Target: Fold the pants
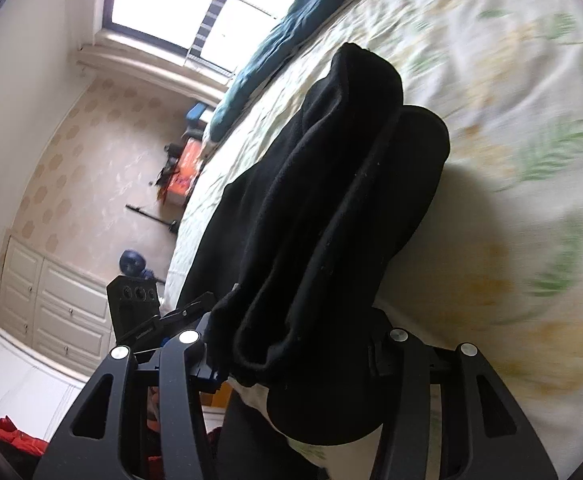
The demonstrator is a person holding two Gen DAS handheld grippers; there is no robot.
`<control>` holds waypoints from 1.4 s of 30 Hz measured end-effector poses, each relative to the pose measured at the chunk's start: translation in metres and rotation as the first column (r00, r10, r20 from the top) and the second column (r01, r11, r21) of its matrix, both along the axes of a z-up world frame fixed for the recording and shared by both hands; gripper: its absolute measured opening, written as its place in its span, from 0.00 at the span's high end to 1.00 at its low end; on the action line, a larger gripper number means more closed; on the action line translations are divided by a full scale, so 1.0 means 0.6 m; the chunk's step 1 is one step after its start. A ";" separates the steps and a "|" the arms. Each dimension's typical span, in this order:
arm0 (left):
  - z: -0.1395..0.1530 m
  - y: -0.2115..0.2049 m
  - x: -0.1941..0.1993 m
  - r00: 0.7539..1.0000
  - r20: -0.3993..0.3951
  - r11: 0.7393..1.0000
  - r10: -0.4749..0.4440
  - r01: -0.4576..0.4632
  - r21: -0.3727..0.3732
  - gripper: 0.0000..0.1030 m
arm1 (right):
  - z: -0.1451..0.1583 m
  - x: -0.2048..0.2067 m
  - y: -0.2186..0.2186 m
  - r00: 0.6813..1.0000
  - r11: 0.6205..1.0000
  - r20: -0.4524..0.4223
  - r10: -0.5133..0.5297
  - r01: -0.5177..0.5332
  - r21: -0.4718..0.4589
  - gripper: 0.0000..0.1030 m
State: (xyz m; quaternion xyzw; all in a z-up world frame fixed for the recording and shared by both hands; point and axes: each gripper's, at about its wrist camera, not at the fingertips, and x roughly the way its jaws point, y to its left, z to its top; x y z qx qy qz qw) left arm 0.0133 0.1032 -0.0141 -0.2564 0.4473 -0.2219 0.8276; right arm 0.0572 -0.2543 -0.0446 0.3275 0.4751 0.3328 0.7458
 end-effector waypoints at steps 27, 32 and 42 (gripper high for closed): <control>0.001 0.081 -0.060 0.990 0.142 1.000 -0.001 0.001 0.002 0.23 | -0.020 -0.054 -0.077 1.000 0.995 0.002 0.006 -0.006 0.097 0.30; 0.012 0.132 -0.041 0.989 0.146 0.999 0.014 -0.007 -0.048 0.18 | 0.006 -0.036 -0.112 0.999 0.998 0.034 -0.041 0.040 0.053 0.23; -0.024 0.134 0.136 1.000 0.010 0.987 -0.027 0.029 -0.157 0.17 | -0.018 0.119 -0.082 1.000 0.998 0.004 -0.025 0.025 0.058 0.23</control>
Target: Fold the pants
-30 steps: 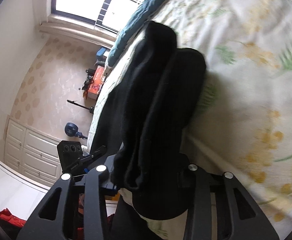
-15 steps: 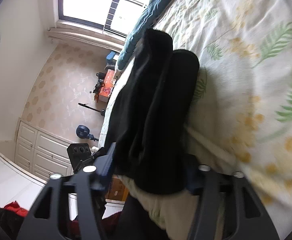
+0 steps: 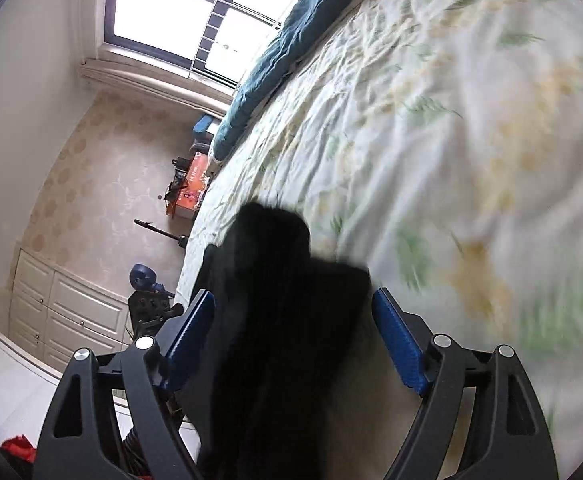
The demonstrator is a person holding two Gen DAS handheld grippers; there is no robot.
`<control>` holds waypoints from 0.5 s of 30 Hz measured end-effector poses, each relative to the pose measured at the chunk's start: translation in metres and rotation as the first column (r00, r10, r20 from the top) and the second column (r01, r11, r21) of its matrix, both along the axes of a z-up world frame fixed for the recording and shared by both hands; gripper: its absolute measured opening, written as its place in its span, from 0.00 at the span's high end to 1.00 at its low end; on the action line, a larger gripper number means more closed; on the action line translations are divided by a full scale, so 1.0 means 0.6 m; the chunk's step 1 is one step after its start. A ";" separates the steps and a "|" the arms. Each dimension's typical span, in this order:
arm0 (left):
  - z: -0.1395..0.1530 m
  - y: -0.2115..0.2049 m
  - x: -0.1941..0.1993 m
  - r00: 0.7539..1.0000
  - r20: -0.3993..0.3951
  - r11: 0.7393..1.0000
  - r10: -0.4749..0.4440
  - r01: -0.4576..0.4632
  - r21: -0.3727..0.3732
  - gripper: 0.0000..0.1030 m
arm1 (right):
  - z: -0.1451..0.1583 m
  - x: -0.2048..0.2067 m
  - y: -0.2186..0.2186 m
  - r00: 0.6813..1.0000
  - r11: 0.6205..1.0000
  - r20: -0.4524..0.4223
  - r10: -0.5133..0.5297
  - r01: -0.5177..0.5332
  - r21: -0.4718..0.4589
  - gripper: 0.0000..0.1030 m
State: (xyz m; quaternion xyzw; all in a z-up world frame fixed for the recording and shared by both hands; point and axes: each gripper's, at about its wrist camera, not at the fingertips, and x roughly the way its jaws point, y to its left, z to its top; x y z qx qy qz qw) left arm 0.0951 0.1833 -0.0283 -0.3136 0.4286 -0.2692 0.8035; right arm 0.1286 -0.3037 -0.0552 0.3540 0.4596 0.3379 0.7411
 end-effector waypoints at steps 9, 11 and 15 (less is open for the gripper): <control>-0.005 -0.038 0.079 0.997 -0.051 0.987 -0.054 0.061 0.148 0.47 | -0.016 0.041 0.043 0.996 0.997 -0.031 0.082 -0.082 0.012 0.62; -0.006 -0.040 0.078 0.997 -0.041 0.982 -0.059 0.065 0.179 0.62 | -0.015 0.033 0.049 0.997 0.997 -0.019 0.072 -0.071 0.029 0.66; 0.007 -0.038 0.075 0.998 -0.007 0.980 -0.057 0.057 0.191 0.71 | 0.001 0.032 0.043 0.999 0.997 0.014 0.051 -0.051 0.055 0.71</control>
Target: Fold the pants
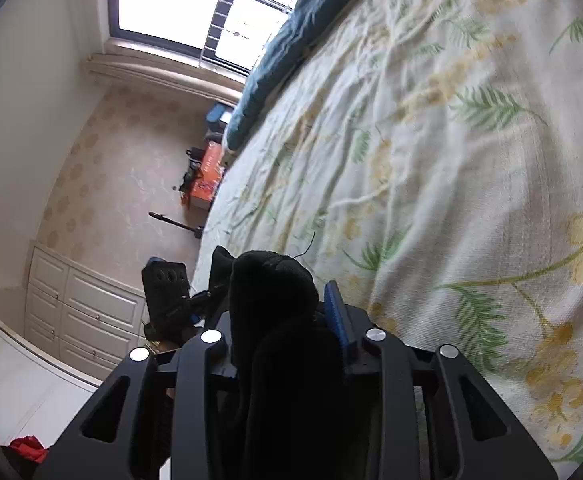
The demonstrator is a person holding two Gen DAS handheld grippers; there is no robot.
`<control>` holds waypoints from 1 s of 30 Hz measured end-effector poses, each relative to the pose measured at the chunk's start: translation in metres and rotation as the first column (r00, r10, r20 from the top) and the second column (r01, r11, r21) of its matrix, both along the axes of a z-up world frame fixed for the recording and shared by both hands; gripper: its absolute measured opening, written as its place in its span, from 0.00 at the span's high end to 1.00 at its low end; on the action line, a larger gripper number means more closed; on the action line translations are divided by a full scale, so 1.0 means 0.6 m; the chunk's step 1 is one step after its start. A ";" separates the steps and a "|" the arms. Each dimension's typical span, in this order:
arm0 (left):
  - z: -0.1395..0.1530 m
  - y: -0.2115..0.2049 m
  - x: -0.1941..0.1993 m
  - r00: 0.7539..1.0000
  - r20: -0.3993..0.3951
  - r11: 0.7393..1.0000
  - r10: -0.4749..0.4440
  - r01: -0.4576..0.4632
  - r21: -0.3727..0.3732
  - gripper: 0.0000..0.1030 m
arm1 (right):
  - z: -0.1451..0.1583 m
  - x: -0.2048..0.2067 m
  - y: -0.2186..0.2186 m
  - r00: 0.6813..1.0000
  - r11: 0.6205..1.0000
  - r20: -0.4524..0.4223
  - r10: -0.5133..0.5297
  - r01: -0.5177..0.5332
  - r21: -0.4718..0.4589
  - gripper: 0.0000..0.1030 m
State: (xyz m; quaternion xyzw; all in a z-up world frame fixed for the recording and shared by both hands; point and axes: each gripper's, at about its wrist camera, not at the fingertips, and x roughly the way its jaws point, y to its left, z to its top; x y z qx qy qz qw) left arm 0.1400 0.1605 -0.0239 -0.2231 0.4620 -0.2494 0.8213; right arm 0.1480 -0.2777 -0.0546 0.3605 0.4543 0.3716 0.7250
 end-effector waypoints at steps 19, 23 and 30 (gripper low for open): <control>0.008 -0.006 0.186 0.999 -0.035 0.999 0.030 -0.029 0.023 0.74 | 0.028 0.175 -0.019 0.991 0.988 -0.011 -0.132 0.131 -0.079 0.83; 0.000 0.015 0.172 0.999 -0.037 0.999 0.017 -0.018 -0.040 0.70 | 0.010 0.117 -0.029 0.985 0.979 -0.046 -0.167 0.161 -0.125 0.31; -0.002 0.025 0.157 0.999 -0.046 0.997 -0.029 0.025 -0.068 0.64 | -0.005 0.045 -0.062 0.960 0.960 -0.085 -0.269 0.259 -0.105 0.30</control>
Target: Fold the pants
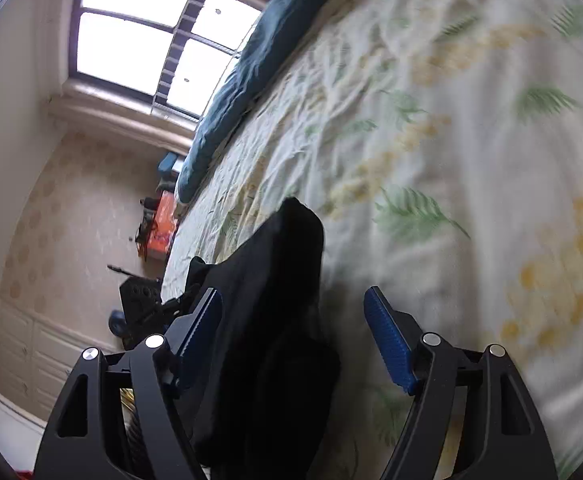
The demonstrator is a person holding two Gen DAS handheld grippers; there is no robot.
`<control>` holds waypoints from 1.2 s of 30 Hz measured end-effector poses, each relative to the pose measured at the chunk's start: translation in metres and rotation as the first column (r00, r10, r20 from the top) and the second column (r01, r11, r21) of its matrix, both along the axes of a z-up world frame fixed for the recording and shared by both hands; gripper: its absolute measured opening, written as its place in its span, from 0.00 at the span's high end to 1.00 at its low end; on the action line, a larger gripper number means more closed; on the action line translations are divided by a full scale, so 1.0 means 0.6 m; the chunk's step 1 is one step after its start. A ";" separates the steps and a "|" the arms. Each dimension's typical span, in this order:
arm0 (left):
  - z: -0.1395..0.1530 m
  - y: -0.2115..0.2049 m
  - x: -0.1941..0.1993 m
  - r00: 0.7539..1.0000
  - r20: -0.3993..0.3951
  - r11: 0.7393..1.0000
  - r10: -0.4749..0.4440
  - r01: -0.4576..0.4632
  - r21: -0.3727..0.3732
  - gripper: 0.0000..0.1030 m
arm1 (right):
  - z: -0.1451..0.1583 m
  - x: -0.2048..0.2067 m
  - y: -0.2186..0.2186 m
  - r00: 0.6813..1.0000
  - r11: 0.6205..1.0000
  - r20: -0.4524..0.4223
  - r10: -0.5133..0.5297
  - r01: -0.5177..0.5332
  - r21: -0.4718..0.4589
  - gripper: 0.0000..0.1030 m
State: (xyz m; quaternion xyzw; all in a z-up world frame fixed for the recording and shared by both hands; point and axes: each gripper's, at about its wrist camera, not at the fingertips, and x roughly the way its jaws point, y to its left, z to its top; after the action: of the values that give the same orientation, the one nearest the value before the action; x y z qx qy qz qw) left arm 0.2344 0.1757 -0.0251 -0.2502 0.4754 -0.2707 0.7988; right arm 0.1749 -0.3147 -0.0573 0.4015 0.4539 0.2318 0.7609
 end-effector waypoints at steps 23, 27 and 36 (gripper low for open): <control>-0.007 0.004 -0.019 1.000 0.001 1.000 0.007 -0.007 -0.013 0.50 | 0.030 -0.119 0.050 0.999 0.994 -0.007 -0.047 0.048 0.102 0.54; -0.003 -0.002 -0.017 1.000 -0.006 1.000 0.002 -0.002 0.004 0.47 | 0.025 -0.129 0.055 0.999 0.996 -0.005 -0.048 0.049 0.077 0.84; 0.001 -0.011 -0.020 0.999 0.000 0.999 -0.042 0.042 0.016 0.35 | 0.042 -0.227 0.073 1.000 0.991 -0.005 -0.024 0.025 0.131 0.86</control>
State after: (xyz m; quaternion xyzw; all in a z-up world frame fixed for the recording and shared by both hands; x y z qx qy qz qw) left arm 0.2225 0.1689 -0.0243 -0.2336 0.4827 -0.2838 0.7949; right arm 0.0385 -0.2712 -0.0323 0.4565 0.4339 0.2511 0.7351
